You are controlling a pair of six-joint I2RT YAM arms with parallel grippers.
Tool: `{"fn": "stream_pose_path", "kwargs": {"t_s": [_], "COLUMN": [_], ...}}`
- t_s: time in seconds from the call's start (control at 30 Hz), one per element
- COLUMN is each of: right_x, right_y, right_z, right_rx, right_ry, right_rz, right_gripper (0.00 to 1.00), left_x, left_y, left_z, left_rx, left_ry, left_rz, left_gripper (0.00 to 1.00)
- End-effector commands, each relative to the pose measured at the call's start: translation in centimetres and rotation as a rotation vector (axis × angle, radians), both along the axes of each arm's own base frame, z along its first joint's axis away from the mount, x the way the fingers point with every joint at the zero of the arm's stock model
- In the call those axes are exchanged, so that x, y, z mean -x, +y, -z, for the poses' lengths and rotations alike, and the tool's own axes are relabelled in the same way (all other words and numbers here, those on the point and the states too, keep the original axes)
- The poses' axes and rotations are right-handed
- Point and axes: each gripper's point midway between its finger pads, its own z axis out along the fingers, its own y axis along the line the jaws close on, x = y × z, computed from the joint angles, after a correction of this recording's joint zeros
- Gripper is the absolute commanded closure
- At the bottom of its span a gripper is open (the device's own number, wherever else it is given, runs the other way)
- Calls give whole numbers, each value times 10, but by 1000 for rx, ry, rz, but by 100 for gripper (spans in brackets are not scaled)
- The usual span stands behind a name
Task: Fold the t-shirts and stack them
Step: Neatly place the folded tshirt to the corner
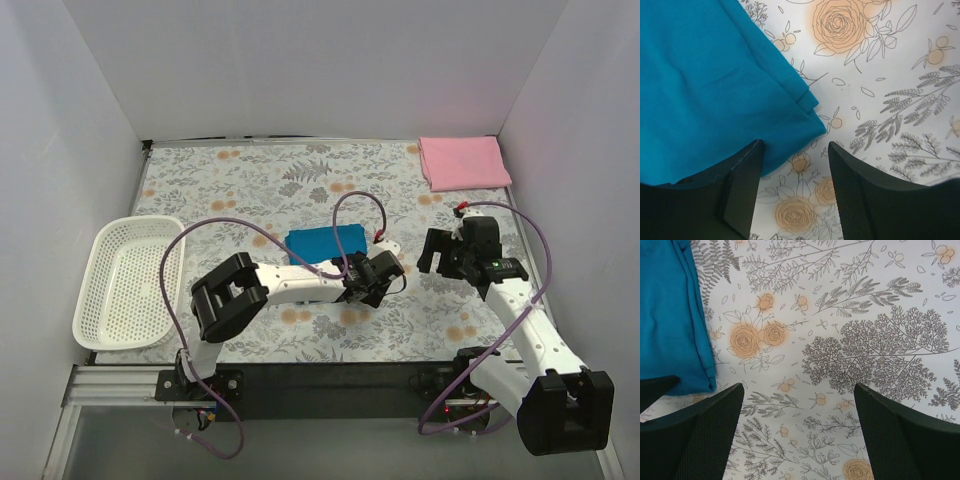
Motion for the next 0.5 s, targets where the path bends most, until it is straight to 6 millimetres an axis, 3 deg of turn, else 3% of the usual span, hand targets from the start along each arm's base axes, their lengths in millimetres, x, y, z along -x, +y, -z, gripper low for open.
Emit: {"fn": "stream_pose_path", "kwargs": {"t_s": [0.0,0.27,0.47], "right_x": [5,11,11], "right_y": [0,7,17], "right_z": [7,19,25], "right_rx": [-10,-42,-87], "right_ry": [13,28,32], "right_rz": [2,-25,-56], "right_gripper": [4,5,5], "left_x": [-11,-12,-2], "left_y": [-5,-8,3], "left_z": [-14,11,29], "left_rx": [-72,-205,-294], "left_ry": [-112,-176,-190], "left_rz": [24,60,58], "left_gripper": [47,51,71]}}
